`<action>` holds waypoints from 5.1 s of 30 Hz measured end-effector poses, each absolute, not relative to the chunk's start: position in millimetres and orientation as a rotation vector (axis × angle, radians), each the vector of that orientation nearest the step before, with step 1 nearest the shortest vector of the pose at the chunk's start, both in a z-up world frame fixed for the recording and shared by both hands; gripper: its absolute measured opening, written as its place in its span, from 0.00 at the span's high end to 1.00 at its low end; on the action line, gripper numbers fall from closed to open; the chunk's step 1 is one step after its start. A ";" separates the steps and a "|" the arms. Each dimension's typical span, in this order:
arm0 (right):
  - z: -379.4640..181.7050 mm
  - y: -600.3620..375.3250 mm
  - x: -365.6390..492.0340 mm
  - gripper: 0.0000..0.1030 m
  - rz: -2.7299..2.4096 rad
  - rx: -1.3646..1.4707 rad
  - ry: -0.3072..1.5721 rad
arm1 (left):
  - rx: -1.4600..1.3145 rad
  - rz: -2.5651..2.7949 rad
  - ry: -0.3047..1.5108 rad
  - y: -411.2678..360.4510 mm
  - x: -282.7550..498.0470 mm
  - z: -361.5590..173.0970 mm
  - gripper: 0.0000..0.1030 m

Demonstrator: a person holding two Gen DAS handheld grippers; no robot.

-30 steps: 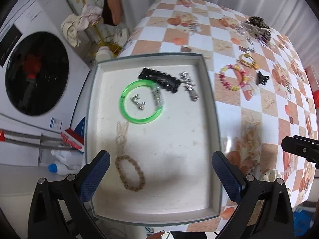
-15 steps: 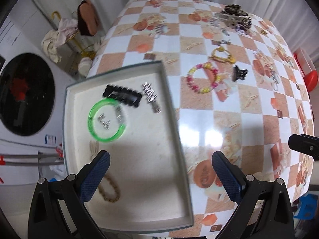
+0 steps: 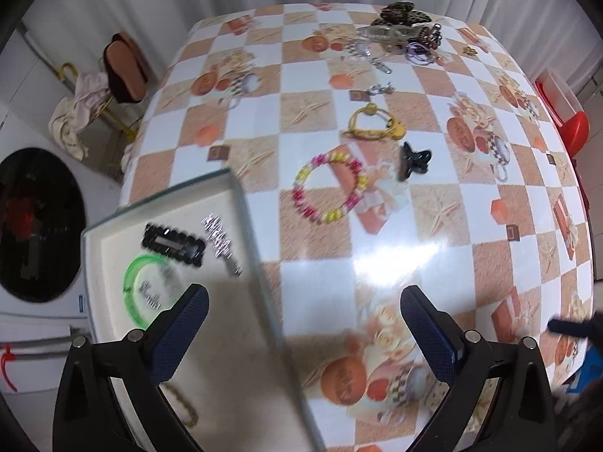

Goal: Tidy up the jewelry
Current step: 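Move both open tools from the tray back over the table, then grasp the cream polka-dot scrunchie with the right tool while the left tool grasps the pink-yellow beaded bracelet, then carry the scrunchie in the right tool to the tray while the left tool carries the beaded bracelet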

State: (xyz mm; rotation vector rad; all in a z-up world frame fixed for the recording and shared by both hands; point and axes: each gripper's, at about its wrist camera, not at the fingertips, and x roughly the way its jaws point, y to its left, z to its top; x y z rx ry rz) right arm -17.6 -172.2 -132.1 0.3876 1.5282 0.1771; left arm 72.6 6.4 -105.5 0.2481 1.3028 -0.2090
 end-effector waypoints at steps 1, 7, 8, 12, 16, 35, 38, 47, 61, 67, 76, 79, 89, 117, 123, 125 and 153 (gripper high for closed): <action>-133.9 -168.1 -21.9 0.00 0.194 0.373 1.535 | 0.248 -0.214 1.300 3.3 75.4 -106.1 0.00; -142.5 -145.3 -38.8 0.00 0.261 0.290 1.554 | 0.250 -0.234 1.298 -14.6 94.7 -116.3 0.07; -144.1 -141.6 -40.6 0.00 0.269 0.272 1.555 | 0.252 -0.234 1.298 -17.2 98.2 -119.3 0.07; -151.9 -126.6 -47.5 0.00 0.297 0.191 1.553 | 0.266 -0.239 1.307 -25.7 108.7 -131.1 0.19; -164.2 -115.0 -52.4 0.00 0.293 0.101 1.558 | 0.277 -0.234 1.325 -35.3 119.8 -147.3 0.19; -186.7 -90.6 -74.8 0.35 0.253 -0.127 1.524 | 0.325 -0.238 1.341 -52.1 134.5 -181.4 0.23; -185.1 -91.1 -75.8 0.48 0.244 -0.131 1.514 | 0.280 -0.292 1.357 -54.2 130.5 -178.7 0.52; -180.2 -124.1 -54.3 0.76 0.204 0.010 1.530 | 0.256 -0.366 1.362 -67.4 117.5 -169.8 0.87; -155.1 -192.2 -42.8 0.76 0.091 0.303 1.481 | 0.231 -0.419 1.357 -61.7 93.0 -129.3 0.87; -124.7 -211.1 -54.4 0.76 0.055 0.363 1.434 | 0.275 -0.456 1.354 -68.9 74.0 -110.1 0.87; -86.9 -228.0 -59.9 0.76 -0.077 0.509 1.321 | 0.400 -0.579 1.344 -86.0 37.4 -81.5 0.87; -77.5 -235.9 -66.9 0.76 -0.118 0.544 1.291 | 0.429 -0.621 1.337 -92.7 28.4 -76.1 0.87; -65.9 -242.1 -81.4 0.76 -0.176 0.586 1.266 | 0.433 -0.684 1.299 -100.1 18.7 -56.2 0.87; -44.8 -202.2 -64.6 0.76 -0.118 0.446 1.276 | 0.273 -0.597 1.242 -29.5 17.4 -33.2 0.87; -47.4 -191.5 -50.5 0.76 -0.052 0.453 1.286 | 0.183 -0.485 1.243 12.5 20.3 -31.5 0.87; -49.2 -187.2 -44.3 0.76 -0.027 0.457 1.295 | 0.151 -0.444 1.247 27.9 20.2 -32.0 0.87; -75.4 -5.8 24.7 0.76 0.467 0.104 1.469 | -0.198 0.031 1.360 210.0 -53.8 -84.2 0.87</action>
